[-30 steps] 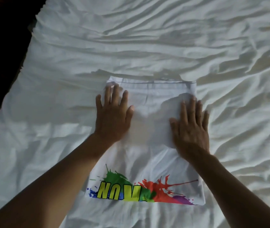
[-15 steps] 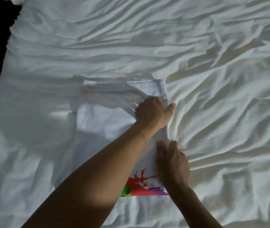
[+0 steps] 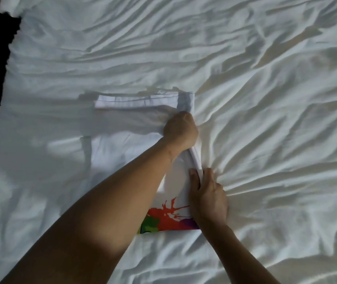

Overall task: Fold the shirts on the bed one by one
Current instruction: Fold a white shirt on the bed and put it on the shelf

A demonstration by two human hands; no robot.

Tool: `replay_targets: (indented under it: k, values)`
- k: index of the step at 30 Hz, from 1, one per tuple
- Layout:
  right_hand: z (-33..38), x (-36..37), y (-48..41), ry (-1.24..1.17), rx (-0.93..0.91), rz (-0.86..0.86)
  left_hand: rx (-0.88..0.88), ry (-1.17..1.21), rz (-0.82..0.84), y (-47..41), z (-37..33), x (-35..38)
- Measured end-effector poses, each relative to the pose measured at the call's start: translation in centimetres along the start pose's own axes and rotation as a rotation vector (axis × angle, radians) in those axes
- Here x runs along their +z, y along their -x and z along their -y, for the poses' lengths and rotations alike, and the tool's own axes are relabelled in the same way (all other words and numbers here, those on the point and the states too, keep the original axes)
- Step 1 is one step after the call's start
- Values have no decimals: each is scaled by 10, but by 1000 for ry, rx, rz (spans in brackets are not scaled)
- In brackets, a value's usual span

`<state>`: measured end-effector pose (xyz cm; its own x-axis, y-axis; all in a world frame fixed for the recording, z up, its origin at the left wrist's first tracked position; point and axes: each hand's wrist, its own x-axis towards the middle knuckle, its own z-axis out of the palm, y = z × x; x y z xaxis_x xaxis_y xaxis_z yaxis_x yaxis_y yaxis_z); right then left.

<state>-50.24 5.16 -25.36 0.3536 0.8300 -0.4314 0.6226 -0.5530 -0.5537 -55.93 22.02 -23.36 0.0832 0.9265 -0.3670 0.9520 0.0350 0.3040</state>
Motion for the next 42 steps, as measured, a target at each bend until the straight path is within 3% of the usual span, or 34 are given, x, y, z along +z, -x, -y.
replay_targets:
  k: [7, 16, 25, 35, 38, 42]
  values:
    - [13, -14, 25, -133, -79, -49, -109, 567, 18, 23, 22, -27]
    - [107, -11, 112, -132, -399, -151, -184, 964, -57, 77, 93, -128]
    - [222, 99, 185, -114, -512, -32, -275, 971, -128, 112, 273, -206]
    - [270, 234, 215, -110, -474, 258, -429, 867, -124, 114, 440, -175]
    - [261, 242, 206, -133, -419, 204, -476, 892, -133, 117, 461, -157]
    - [233, 216, 177, -108, -387, -58, -518, 970, -109, 140, 465, -133]
